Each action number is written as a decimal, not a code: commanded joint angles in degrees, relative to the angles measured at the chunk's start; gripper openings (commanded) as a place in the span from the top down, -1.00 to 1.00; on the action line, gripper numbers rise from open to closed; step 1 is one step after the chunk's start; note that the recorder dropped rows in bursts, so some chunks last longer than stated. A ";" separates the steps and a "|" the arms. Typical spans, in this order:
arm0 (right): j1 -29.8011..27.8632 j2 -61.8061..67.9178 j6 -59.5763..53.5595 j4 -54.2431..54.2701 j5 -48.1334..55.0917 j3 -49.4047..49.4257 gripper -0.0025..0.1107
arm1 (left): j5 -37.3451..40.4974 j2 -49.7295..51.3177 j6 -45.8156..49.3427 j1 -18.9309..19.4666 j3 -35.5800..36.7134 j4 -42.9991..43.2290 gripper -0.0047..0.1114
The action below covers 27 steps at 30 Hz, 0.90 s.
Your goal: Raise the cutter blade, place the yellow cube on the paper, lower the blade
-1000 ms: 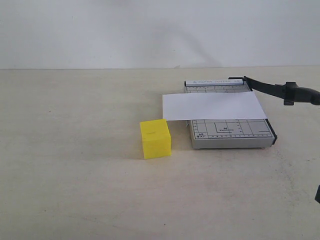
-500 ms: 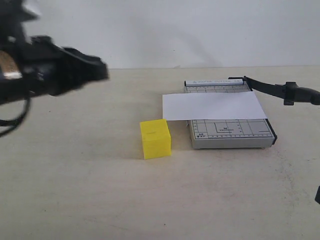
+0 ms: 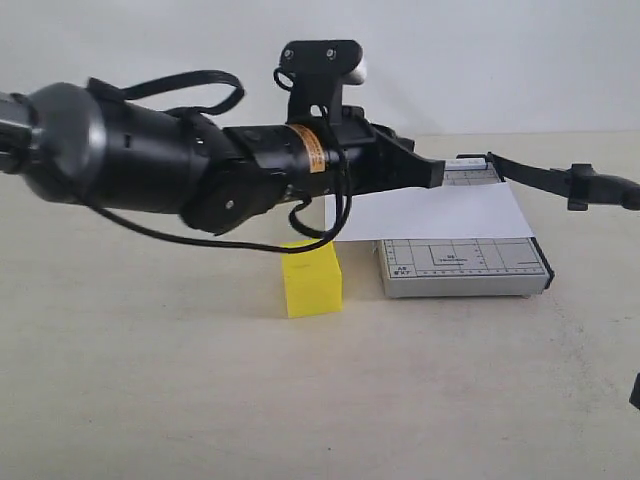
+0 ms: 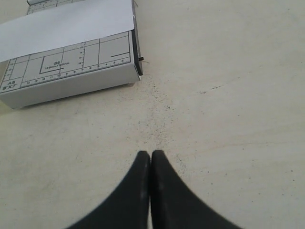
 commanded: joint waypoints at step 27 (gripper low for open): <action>0.04 0.00 -4.69 -0.78 -3.57 -0.01 0.96 | 8.19 27.19 58.52 -5.86 -28.47 -61.02 0.84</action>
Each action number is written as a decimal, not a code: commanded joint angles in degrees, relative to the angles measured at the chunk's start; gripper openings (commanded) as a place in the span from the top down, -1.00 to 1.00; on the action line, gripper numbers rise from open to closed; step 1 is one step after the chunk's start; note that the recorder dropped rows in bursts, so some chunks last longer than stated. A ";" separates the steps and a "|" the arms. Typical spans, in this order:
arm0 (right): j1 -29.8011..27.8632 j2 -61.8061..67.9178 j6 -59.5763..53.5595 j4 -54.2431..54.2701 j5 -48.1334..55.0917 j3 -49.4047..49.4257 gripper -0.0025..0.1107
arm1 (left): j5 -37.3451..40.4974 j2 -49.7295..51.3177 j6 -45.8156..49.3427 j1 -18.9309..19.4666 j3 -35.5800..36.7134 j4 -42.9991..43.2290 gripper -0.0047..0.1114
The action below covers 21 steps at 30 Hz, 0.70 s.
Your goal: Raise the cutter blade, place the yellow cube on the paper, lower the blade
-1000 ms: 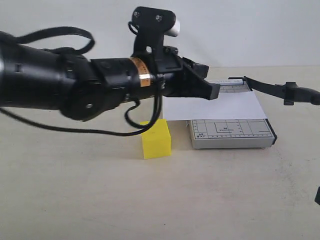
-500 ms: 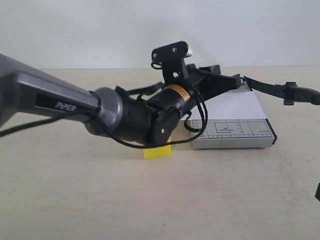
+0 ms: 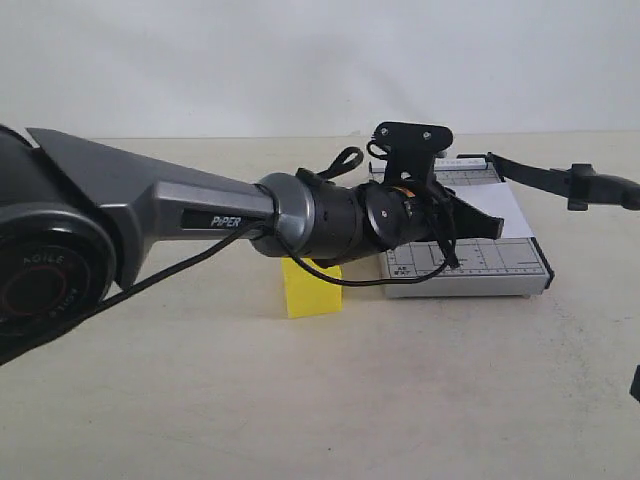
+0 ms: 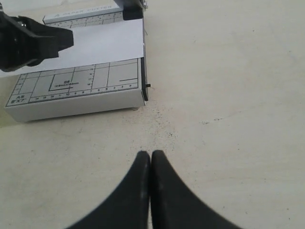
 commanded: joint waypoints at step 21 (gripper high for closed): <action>0.04 0.00 0.49 -0.32 1.27 -0.01 0.96 | 14.77 6.30 4.82 -0.54 -8.83 -1.42 0.84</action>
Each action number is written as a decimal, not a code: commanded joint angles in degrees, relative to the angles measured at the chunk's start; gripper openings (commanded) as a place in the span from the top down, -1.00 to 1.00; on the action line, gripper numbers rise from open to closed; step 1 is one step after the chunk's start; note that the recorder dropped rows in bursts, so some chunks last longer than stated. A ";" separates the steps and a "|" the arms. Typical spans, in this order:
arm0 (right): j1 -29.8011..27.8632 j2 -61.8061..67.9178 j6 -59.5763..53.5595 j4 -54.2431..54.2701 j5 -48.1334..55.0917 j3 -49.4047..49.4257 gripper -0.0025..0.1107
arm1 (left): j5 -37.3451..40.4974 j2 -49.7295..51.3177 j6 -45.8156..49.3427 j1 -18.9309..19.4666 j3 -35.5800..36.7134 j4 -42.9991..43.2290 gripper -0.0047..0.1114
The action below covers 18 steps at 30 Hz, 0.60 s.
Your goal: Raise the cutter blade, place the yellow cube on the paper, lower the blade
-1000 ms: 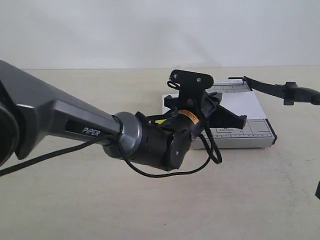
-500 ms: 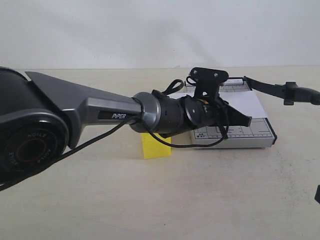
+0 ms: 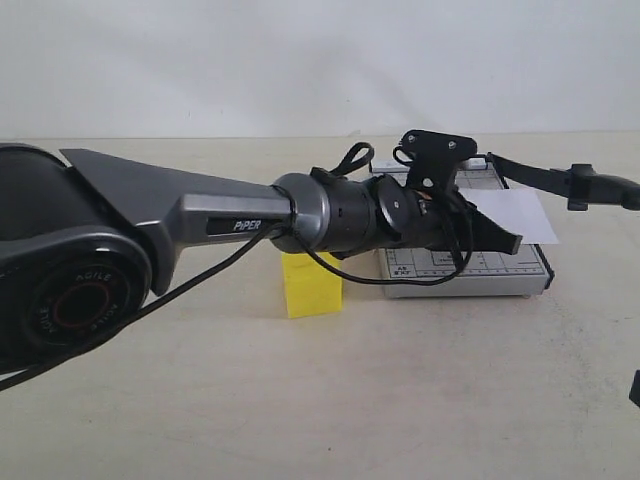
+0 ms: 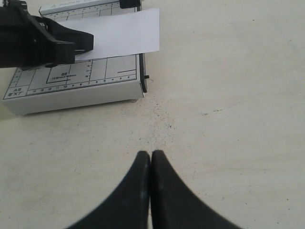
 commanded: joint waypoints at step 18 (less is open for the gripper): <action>0.04 0.00 0.05 -0.32 -0.06 -0.01 0.96 | -2.49 0.07 -3.68 -1.31 -3.85 -2.32 0.84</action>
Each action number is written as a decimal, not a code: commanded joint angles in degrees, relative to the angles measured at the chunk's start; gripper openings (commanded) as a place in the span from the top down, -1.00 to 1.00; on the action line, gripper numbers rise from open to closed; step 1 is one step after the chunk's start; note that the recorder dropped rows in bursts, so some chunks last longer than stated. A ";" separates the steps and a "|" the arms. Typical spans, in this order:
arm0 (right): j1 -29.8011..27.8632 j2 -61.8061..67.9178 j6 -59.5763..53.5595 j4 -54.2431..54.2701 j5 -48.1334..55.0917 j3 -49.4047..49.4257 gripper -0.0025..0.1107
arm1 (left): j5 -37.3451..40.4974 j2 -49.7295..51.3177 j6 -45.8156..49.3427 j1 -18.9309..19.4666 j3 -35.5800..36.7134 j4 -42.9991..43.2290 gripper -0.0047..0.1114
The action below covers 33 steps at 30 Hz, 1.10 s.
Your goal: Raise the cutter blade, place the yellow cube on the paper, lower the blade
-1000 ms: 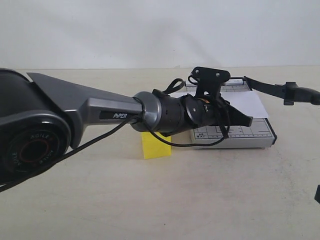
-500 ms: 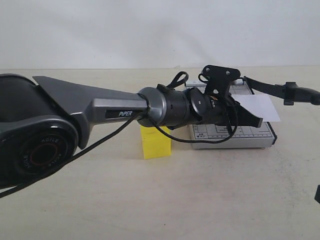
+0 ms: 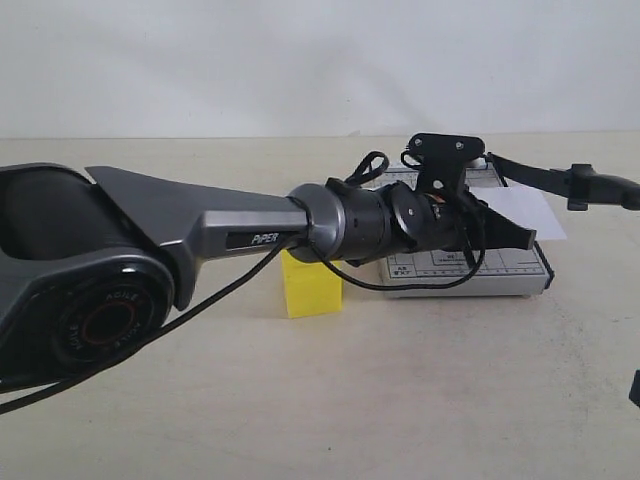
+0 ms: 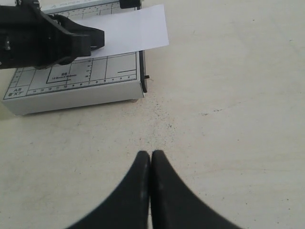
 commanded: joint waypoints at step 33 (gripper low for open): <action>0.04 0.00 -1.17 -0.31 0.27 -0.01 0.96 | -37.25 -54.54 -2.47 -6.15 73.46 -8.86 0.78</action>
